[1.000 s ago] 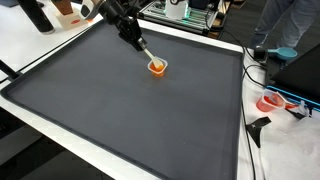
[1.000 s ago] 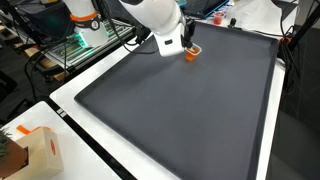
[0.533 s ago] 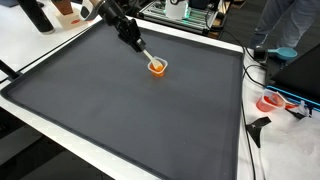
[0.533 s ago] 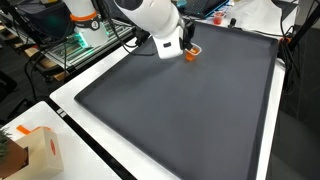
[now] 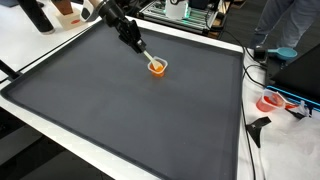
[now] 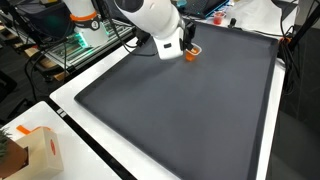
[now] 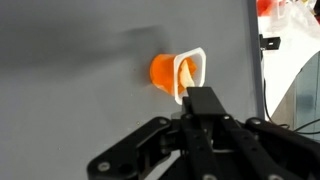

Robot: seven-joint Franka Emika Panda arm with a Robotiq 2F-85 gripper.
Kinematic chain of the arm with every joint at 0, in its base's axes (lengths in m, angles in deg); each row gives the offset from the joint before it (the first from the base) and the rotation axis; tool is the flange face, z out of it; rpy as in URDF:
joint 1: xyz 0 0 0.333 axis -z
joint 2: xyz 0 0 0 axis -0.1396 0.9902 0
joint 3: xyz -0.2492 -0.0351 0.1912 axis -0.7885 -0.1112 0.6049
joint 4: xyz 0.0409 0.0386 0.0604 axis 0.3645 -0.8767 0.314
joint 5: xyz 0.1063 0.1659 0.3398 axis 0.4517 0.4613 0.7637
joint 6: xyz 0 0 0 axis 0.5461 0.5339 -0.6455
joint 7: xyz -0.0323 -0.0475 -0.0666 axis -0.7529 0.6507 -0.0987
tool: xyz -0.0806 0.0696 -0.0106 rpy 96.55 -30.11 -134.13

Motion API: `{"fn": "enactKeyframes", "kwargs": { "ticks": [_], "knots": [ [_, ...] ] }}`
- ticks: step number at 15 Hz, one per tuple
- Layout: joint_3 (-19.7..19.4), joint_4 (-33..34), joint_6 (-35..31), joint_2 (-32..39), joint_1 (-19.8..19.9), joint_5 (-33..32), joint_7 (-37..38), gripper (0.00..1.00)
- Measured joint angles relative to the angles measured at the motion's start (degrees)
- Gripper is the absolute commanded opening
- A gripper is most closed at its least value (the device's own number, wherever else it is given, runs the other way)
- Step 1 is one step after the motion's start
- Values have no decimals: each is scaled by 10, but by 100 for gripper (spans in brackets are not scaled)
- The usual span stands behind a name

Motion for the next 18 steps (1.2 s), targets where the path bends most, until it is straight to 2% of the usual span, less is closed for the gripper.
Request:
{"fn": "enactKeyframes", "kwargs": {
  "ticks": [8,18],
  "knots": [
    [-4,3,16,16,5,28,-44,3],
    [-20,17,94,37,25,53,-99,3]
  ]
}}
